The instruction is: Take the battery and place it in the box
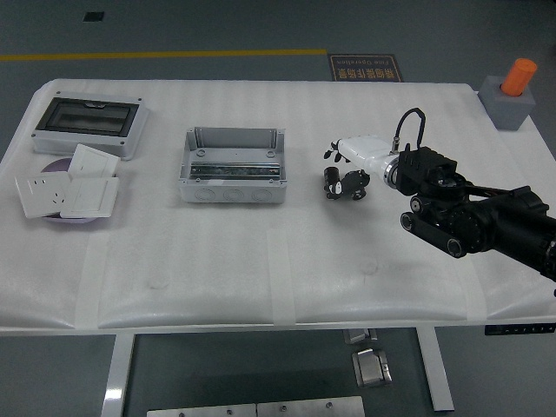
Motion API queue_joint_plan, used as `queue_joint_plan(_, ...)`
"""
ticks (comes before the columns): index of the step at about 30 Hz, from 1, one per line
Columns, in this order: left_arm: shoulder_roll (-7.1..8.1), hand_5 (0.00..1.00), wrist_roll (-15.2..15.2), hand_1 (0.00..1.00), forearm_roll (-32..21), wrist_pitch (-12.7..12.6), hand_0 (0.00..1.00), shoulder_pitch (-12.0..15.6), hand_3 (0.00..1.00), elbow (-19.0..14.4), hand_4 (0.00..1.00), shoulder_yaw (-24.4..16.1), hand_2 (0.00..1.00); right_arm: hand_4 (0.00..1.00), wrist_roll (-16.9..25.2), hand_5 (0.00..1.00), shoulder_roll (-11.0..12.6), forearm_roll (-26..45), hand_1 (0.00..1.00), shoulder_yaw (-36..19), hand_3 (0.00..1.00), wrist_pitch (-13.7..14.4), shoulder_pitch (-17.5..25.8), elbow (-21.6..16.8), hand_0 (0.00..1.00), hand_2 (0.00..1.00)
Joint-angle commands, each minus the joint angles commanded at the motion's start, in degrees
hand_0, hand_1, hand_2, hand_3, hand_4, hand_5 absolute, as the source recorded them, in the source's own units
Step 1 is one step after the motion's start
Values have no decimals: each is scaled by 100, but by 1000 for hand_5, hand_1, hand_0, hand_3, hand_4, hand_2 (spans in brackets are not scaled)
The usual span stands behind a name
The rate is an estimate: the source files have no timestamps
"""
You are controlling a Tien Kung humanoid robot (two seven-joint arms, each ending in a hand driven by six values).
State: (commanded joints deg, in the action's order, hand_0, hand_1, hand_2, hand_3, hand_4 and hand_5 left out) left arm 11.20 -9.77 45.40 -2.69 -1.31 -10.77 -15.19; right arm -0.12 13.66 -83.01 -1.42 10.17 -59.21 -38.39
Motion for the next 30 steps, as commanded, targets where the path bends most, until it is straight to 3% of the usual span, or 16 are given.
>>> queue_joint_plan(30,-6,423,140,630,-13,-46,604,-131,609,-41,445,187,497,835,11,385,-146,-340,672,-374,784,-434,124,225,660,721)
